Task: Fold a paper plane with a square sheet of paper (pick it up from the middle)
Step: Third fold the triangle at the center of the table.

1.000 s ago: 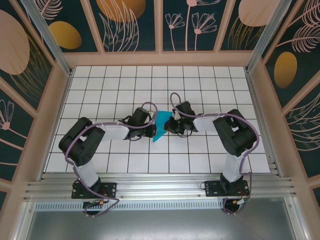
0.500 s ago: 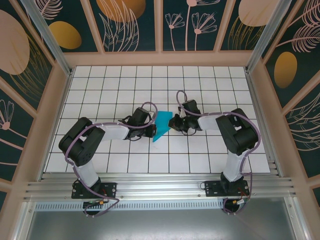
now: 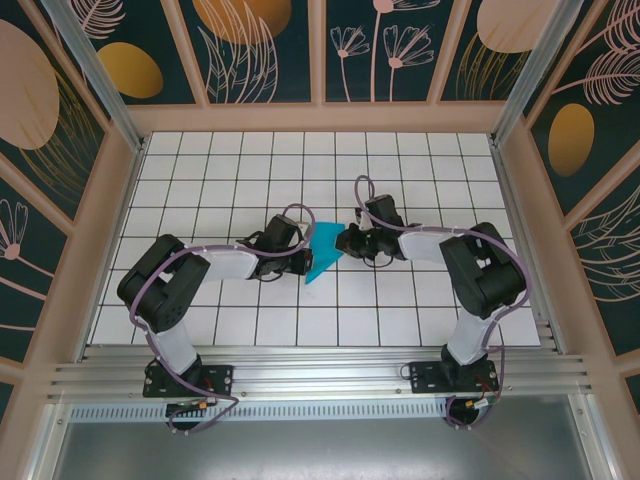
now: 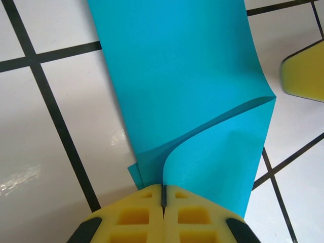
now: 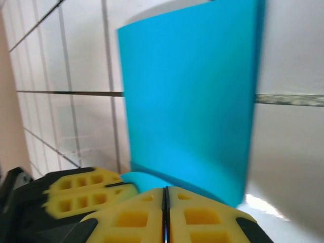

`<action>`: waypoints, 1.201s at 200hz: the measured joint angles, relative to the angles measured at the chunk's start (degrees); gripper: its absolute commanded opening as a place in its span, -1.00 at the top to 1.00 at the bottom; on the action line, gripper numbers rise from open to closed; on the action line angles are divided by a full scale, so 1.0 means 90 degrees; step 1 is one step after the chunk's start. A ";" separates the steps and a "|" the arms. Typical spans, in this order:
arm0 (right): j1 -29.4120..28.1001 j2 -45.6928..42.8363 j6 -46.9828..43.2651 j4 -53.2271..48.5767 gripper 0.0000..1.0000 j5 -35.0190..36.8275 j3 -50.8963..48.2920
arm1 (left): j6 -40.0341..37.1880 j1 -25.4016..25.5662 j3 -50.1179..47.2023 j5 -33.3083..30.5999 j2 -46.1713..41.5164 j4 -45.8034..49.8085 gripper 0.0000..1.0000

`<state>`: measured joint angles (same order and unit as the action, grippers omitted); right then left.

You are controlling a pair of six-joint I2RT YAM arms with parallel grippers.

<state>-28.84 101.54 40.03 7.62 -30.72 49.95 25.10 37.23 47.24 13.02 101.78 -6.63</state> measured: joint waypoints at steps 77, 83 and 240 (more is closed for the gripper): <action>-0.0534 0.0476 0.0056 0.0019 0.79 -0.0260 0.0233 | 0.0000 0.0000 0.0000 0.0000 0.0000 0.0000 0.98; -0.0556 0.0563 0.0041 -0.0007 0.79 -0.0260 0.0257 | 0.0000 0.0000 0.0000 0.0000 0.0000 0.0002 0.98; -0.0571 0.0818 -0.0226 -0.0231 0.81 -0.0155 0.0406 | 0.1481 -0.0015 0.0058 0.0214 -0.1379 0.0270 0.93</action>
<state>-33.98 108.90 38.00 5.54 -32.12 53.60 38.44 37.10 47.77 14.94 89.36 -4.21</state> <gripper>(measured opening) 0.097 0.136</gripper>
